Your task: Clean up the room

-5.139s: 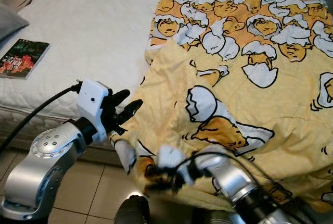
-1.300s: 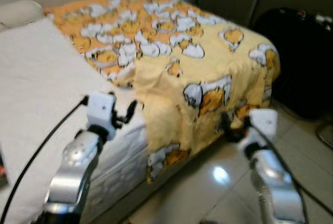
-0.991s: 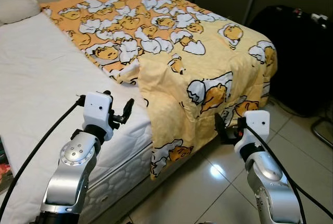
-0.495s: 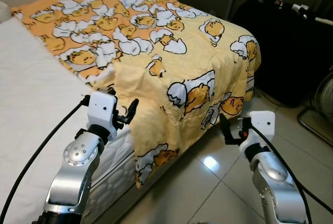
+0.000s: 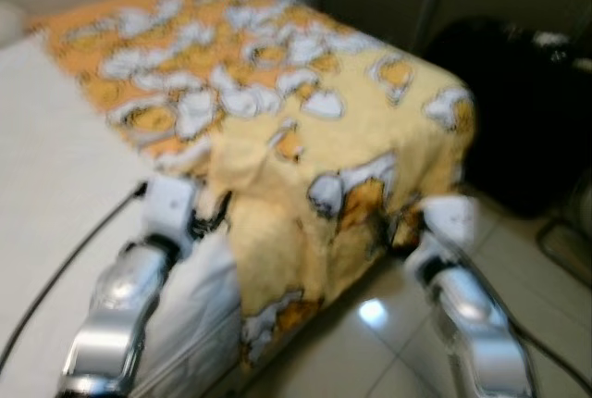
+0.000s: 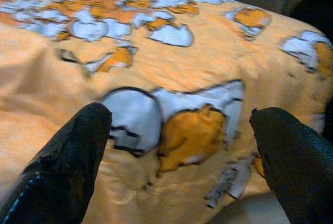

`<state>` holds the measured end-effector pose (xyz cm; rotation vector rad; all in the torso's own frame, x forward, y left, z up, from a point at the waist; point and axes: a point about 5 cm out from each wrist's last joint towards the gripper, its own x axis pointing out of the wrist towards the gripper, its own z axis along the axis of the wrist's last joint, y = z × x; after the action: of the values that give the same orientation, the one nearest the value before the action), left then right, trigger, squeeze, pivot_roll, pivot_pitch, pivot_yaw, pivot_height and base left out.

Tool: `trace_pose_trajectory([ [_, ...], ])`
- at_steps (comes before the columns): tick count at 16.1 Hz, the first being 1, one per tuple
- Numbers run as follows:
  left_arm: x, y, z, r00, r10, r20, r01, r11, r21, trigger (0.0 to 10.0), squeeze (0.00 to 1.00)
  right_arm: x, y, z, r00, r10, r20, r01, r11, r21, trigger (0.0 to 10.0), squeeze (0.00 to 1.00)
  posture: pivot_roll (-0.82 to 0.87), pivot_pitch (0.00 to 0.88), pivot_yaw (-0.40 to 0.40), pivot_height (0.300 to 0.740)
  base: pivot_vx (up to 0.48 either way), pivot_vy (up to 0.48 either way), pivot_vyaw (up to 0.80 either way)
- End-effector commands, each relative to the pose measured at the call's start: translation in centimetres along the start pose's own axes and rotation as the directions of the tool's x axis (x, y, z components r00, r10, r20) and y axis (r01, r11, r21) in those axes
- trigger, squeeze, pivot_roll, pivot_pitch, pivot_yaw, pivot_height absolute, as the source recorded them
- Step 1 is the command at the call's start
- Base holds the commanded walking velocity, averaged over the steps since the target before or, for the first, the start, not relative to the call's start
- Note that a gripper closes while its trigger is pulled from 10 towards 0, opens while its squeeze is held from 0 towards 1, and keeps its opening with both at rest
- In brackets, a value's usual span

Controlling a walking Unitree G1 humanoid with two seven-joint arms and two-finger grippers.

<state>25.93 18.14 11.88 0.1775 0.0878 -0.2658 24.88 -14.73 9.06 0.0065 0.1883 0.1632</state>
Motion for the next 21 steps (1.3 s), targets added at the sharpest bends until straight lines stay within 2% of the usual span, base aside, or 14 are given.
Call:
trace_pose_trajectory([
  [1,0.3,-0.9,0.6,0.999,-0.047,0.028,0.047,0.999,-0.004,10.0,0.0,-0.3,-1.1,0.1,0.999,-0.034,-0.002,0.034,0.999,-0.021,10.0,0.0,-0.03,0.0,0.019,0.74,0.0,0.0,0.0],
  [4,0.5,-0.7,-0.5,0.998,-0.043,-0.045,0.044,0.999,0.014,10.0,0.0,-0.6,-1.5,0.2,1.0,-0.029,0.002,0.029,0.999,-0.031,10.0,0.0,-0.04,0.0,0.024,0.74,0.0,0.0,0.0],
  [5,0.8,-0.6,-1.0,0.995,-0.055,-0.083,0.053,0.998,-0.02,10.0,0.84,-0.7,-1.5,0.3,1.0,-0.008,0.005,0.009,0.999,-0.033,10.0,0.0,-0.05,0.0,0.027,0.74,0.0,0.0,0.0],
  [6,1.3,-0.4,-1.7,0.99,-0.058,-0.128,0.054,0.998,-0.037,10.0,1.0,-1.0,-1.4,0.4,0.999,0.052,-0.006,-0.052,0.998,-0.038,10.0,0.0,-0.06,0.0,0.03,0.74,0.0,0.0,0.0],
  [7,1.9,-0.5,-2.3,0.982,-0.077,-0.171,0.068,0.996,-0.057,10.0,1.0,-1.4,-1.0,0.6,0.989,0.145,-0.023,-0.146,0.988,-0.047,10.0,0.0,-0.06,0.0,0.032,0.74,0.0,0.0,0.0],
  [9,2.6,-0.7,-2.9,0.972,-0.107,-0.21,0.093,0.993,-0.075,10.0,1.0,-2.0,-0.9,0.6,0.974,0.22,-0.054,-0.224,0.972,-0.07,10.0,0.0,-0.08,0.0,0.039,0.74,0.0,0.0,0.0],
  [10,4.5,-0.3,-4.0,0.962,-0.083,-0.261,0.036,0.983,-0.18,10.0,1.0,-2.5,-1.5,1.6,0.959,0.277,-0.059,-0.282,0.952,-0.122,10.0,0.0,-0.11,0.0,0.048,0.74,0.0,0.0,0.0],
  [12,5.4,0.0,-4.8,0.955,-0.048,-0.294,-0.03,0.966,-0.255,10.0,1.0,-2.6,-1.6,1.9,0.95,0.305,-0.065,-0.311,0.943,-0.12,10.0,0.0,-0.13,0.0,0.051,0.74,0.0,0.0,0.0],
  [13,6.1,0.2,-5.5,0.946,-0.025,-0.323,-0.081,0.947,-0.311,10.0,1.0,-2.6,-1.4,2.2,0.933,0.352,-0.078,-0.36,0.926,-0.118,10.0,0.0,-0.14,0.0,0.052,0.74,0.0,0.0,0.0],
  [14,6.6,-0.3,-6.4,0.938,-0.063,-0.342,-0.083,0.915,-0.395,10.0,1.0,-2.9,-1.0,2.3,0.908,0.405,-0.106,-0.416,0.902,-0.116,10.0,0.0,-0.15,0.0,0.046,0.74,0.0,0.0,0.0],
  [15,6.7,-0.7,-6.7,0.938,-0.083,-0.337,-0.079,0.894,-0.44,10.0,0.8,-3.1,-0.9,2.3,0.897,0.427,-0.117,-0.439,0.892,-0.109,10.0,0.0,-0.15,0.0,0.042,0.74,0.0,0.0,0.0],
  [16,7.1,-0.9,-7.5,0.928,-0.07,-0.366,-0.105,0.893,-0.437,10.0,0.0,-3.6,-0.6,2.6,0.874,0.468,-0.131,-0.481,0.872,-0.094,10.0,0.0,-0.17,0.0,0.04,0.74,0.0,0.0,0.0],
  [19,7.2,-0.6,-8.5,0.905,-0.015,-0.425,-0.166,0.908,-0.385,10.0,0.0,-4.0,-0.1,2.8,0.862,0.486,-0.142,-0.501,0.86,-0.098,10.0,0.0,-0.21,0.0,0.058,0.74,0.0,0.0,0.0],
  [21,7.5,-1.4,-8.6,0.908,-0.039,-0.418,-0.159,0.89,-0.428,10.0,0.0,-4.4,0.0,2.9,0.86,0.489,-0.146,-0.503,0.86,-0.08,10.0,0.0,-0.23,0.0,0.066,0.74,0.0,0.0,0.0],
])
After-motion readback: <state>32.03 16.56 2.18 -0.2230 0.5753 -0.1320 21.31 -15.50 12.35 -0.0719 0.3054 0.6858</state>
